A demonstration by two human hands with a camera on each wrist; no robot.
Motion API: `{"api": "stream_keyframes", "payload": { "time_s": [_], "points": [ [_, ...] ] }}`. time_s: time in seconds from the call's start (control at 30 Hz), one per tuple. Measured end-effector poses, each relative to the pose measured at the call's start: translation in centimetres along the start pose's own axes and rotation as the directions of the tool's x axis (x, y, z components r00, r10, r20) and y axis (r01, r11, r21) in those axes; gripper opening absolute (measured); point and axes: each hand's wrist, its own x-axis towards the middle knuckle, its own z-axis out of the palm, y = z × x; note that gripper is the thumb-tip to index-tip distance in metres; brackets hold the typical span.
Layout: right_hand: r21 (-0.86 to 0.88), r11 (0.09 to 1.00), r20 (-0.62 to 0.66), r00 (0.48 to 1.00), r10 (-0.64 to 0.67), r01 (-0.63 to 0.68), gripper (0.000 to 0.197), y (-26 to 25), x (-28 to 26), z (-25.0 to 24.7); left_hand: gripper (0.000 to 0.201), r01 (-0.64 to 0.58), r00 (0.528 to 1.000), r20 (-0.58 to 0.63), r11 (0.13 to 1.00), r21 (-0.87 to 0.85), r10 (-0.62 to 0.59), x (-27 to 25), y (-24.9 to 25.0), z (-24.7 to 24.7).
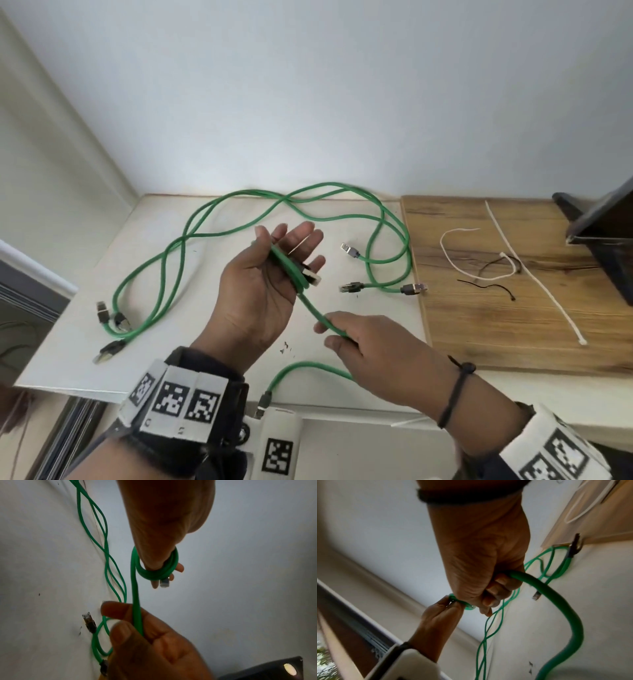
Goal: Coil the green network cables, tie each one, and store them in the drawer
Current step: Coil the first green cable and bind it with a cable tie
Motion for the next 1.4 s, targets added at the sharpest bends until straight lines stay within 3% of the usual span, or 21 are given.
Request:
{"api": "stream_keyframes", "payload": {
  "time_s": [0.1, 0.2, 0.27, 0.33, 0.4, 0.5, 0.57, 0.63, 0.73, 0.87, 0.93, 1.03, 1.1, 1.2, 1.3, 1.4],
  "points": [
    [-0.086, 0.996, 0.032, 0.999, 0.022, -0.019, 0.023, -0.5, -0.3, -1.2, 0.019, -0.077, 0.997, 0.040, 0.979, 0.191, 0.071, -0.1, -0.4, -0.4],
    [-0.156, 0.987, 0.064, 0.996, 0.058, -0.048, 0.020, -0.5, -0.6, -2.5, 0.014, -0.170, 0.984, 0.120, 0.882, 0.439, 0.130, -0.2, -0.8, -0.9],
    [-0.208, 0.976, 0.104, 0.991, 0.079, -0.056, 0.017, -0.4, -0.9, -3.4, 0.017, -0.266, 0.964, 0.194, 0.718, 0.643, 0.184, 0.0, -1.0, -1.9],
    [-0.210, 0.975, 0.094, 0.991, 0.093, -0.071, 0.016, -0.3, -1.3, -4.7, 0.015, -0.327, 0.944, 0.267, 0.469, 0.820, 0.191, 0.4, -0.8, -3.1],
    [-0.171, 0.983, 0.029, 0.997, 0.072, -0.066, 0.023, -0.1, -1.5, -6.1, 0.019, -0.293, 0.956, 0.274, 0.300, 0.908, 0.104, 0.7, -0.7, -4.0],
    [-0.093, 0.996, -0.157, 0.987, -0.018, 0.003, 0.026, 1.0, -1.5, -7.1, 0.048, -0.244, 0.964, 0.262, 0.244, 0.939, -0.044, 0.1, -0.8, -3.0],
    [-0.072, 0.997, -0.302, 0.951, -0.062, 0.042, 0.020, 1.6, -1.4, -7.1, 0.065, -0.262, 0.940, 0.295, 0.196, 0.945, -0.169, -0.8, -1.3, -1.4],
    [-0.068, 0.993, -0.414, 0.903, -0.117, 0.097, 0.019, 2.0, -1.3, -6.8, 0.068, -0.253, 0.902, 0.293, 0.162, 0.954, -0.318, -1.9, -2.2, 0.0],
    [-0.031, 0.981, -0.521, 0.835, -0.178, 0.190, 0.027, 2.4, -1.1, -6.6, 0.056, -0.131, 0.834, 0.244, 0.253, 0.959, -0.495, -2.8, -2.8, 1.1],
    [0.104, 0.958, -0.591, 0.792, -0.156, 0.267, 0.029, 2.8, -0.4, -5.8, 0.038, 0.125, 0.762, 0.330, 0.625, 0.770, -0.558, -3.4, -1.5, 2.1],
    [0.189, 0.948, -0.572, 0.814, -0.104, 0.254, 0.030, 2.8, 0.1, -4.9, 0.035, 0.189, 0.785, 0.402, 0.800, 0.569, -0.471, -3.5, -0.9, 2.5],
    [0.259, 0.958, -0.446, 0.895, 0.004, 0.125, 0.026, 3.3, 0.7, -3.7, 0.036, 0.187, 0.919, 0.309, 0.961, 0.206, -0.245, -2.9, -0.3, 3.1],
    [0.259, 0.966, -0.301, 0.952, 0.055, 0.026, 0.025, 3.6, 0.8, -3.1, 0.037, 0.066, 0.989, 0.130, 0.997, 0.049, -0.072, -1.8, 0.3, 2.9],
    [0.196, 0.980, -0.073, 0.996, 0.055, -0.040, 0.023, 3.0, 0.5, -2.5, 0.039, -0.083, 0.996, -0.014, 0.996, -0.015, 0.083, -0.1, 1.1, 1.4],
    [0.059, 0.997, 0.041, 0.998, 0.050, -0.053, 0.022, 1.6, 0.0, -2.1, 0.040, -0.135, 0.989, -0.052, 0.987, 0.088, 0.140, 0.6, 1.1, 0.0],
    [-0.120, 0.992, 0.013, 0.999, 0.047, -0.045, 0.017, 0.5, -0.7, -3.1, 0.039, -0.154, 0.987, -0.009, 0.956, 0.251, 0.161, 0.5, 0.6, -0.2]
  ]
}}
